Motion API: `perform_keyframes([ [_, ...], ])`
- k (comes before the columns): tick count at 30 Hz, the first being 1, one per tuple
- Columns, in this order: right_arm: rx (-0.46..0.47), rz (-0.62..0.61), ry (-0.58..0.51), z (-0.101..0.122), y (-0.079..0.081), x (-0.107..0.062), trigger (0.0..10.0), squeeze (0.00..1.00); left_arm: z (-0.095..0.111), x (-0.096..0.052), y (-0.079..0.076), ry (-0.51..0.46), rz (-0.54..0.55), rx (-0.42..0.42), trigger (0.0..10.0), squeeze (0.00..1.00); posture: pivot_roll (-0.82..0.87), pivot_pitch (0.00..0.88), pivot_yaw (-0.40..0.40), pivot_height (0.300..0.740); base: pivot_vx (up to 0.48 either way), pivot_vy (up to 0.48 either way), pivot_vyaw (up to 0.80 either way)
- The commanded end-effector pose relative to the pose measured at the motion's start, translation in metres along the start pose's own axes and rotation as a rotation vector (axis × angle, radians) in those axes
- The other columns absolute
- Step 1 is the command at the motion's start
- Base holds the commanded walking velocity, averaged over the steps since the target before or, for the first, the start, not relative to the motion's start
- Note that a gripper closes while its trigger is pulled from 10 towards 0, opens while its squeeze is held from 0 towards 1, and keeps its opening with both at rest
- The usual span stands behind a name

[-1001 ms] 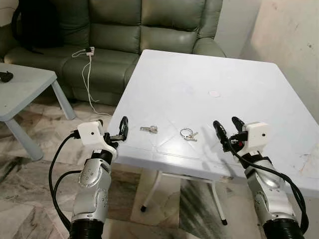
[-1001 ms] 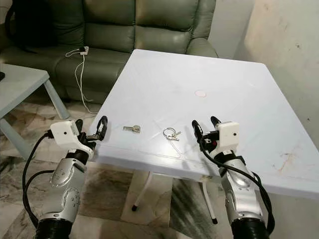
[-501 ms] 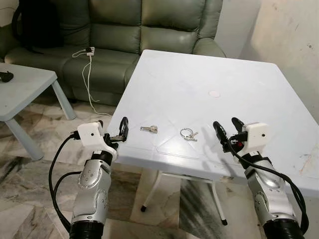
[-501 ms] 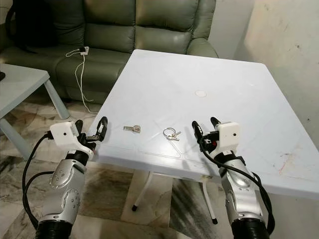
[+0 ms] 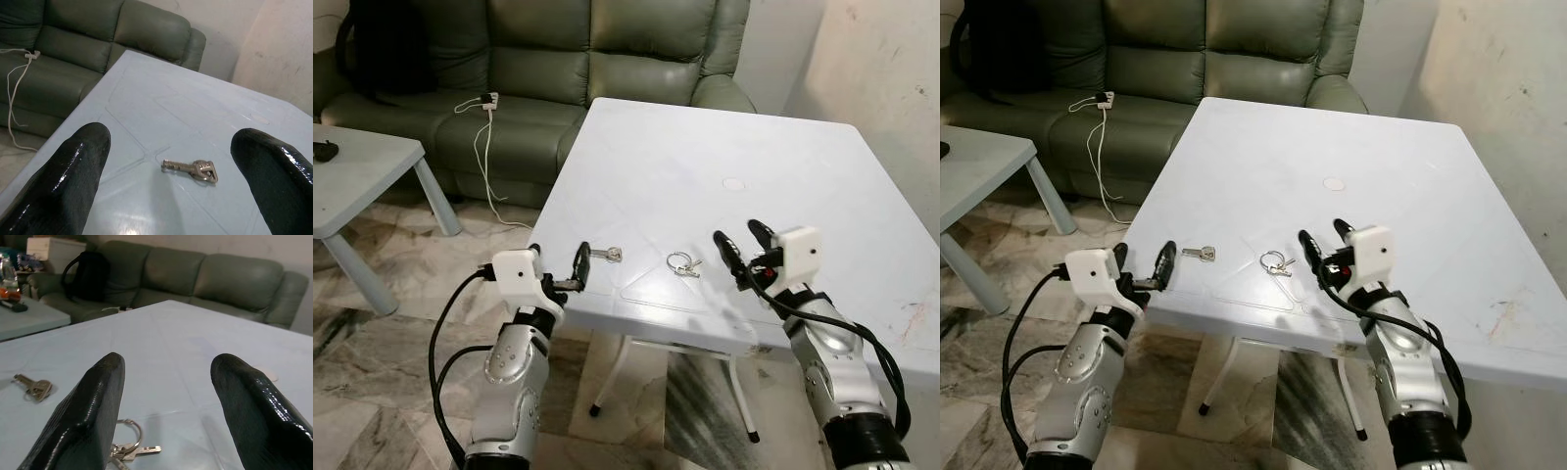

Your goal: Hang keys on a hook

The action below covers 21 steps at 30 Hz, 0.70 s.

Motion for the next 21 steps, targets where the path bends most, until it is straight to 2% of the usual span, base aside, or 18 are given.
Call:
perform_keyframes([
  [1, 0.007, 0.029, 0.034, -0.003, 0.003, 0.005, 10.0, 0.00, 0.005, -0.001, -0.007, -0.009, -0.023, 0.009, 10.0, 0.00, 0.05, 0.007, -0.103, 0.740, 0.000, 0.000, 0.00],
  [5, 0.023, 0.079, 0.065, -0.006, 0.016, 0.019, 10.0, 0.00, 0.005, -0.005, -0.014, -0.006, -0.036, 0.008, 10.0, 0.00, 0.06, 0.003, -0.110, 0.740, 0.000, 0.000, 0.00],
  [8, 0.032, 0.086, 0.066, -0.005, 0.018, 0.022, 10.0, 0.00, 0.006, -0.006, -0.015, -0.005, -0.038, 0.010, 10.0, 0.00, 0.07, 0.002, -0.112, 0.740, 0.000, 0.000, 0.00],
  [13, 0.103, 0.084, 0.106, -0.005, 0.025, 0.041, 10.0, 0.00, 0.006, -0.009, -0.016, -0.002, -0.038, 0.013, 10.0, 0.00, 0.07, 0.000, -0.116, 0.740, 0.000, 0.000, 0.00],
  [21, 0.148, 0.066, 0.147, -0.004, 0.030, 0.058, 10.0, 0.00, 0.007, -0.012, -0.017, 0.003, -0.034, 0.015, 10.0, 0.00, 0.09, 0.002, -0.125, 0.740, 0.000, 0.000, 0.00],
])
Point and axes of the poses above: a point about 5 cm out from each wrist's last joint towards the gripper, its own x axis pointing out of the wrist towards the gripper, its own z axis along the axis of the wrist's last joint, y = z × x, the point moved 5 cm from there along x, pointing out of the wrist towards the gripper, and after that the axes turned 12 degrees about x, right-handed, at the moved point
